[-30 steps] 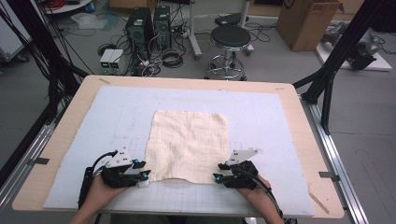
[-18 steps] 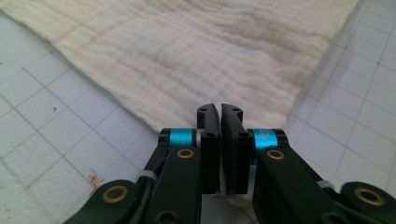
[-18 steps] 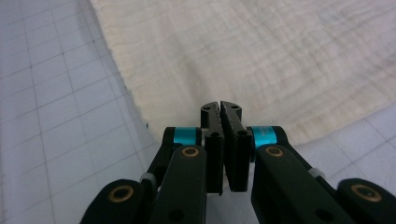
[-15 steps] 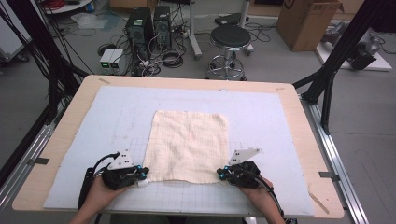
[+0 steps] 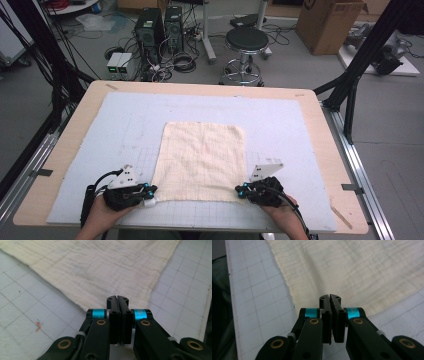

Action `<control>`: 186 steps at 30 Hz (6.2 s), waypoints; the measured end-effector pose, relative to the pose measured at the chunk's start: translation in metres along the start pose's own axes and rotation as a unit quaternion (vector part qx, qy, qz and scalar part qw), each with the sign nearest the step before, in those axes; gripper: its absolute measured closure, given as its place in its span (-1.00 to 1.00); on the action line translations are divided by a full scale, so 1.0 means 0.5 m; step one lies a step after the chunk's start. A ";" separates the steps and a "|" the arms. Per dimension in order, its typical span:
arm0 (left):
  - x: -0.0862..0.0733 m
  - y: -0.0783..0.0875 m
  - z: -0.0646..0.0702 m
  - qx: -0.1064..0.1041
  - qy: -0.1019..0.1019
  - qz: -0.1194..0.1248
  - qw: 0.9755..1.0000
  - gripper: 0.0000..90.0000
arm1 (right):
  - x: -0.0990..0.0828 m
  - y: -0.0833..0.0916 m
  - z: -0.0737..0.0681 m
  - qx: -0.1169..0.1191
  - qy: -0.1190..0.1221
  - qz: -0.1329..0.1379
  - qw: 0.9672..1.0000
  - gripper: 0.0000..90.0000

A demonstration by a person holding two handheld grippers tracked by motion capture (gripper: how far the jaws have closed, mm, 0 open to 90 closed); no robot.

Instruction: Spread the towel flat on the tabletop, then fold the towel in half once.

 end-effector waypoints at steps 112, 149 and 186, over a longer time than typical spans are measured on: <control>0.173 -0.196 -0.321 0.180 0.202 0.008 0.963 0.32 | 0.155 -0.104 0.339 -0.153 -0.177 0.004 0.972 0.35; 0.205 -0.127 -0.316 0.140 0.197 0.074 0.968 0.94 | 0.198 -0.034 0.330 -0.114 -0.178 0.070 0.975 0.90; 0.167 -0.024 -0.218 0.080 0.144 0.121 0.979 0.94 | 0.191 0.039 0.215 -0.037 -0.138 0.119 0.983 0.90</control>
Point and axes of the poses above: each handheld gripper's, and its own axes: y roughly backward along the jaws, x roughly out of its top, z roughly to its right, the point moved 3 cm from there along -y, roughly forward along the jaws
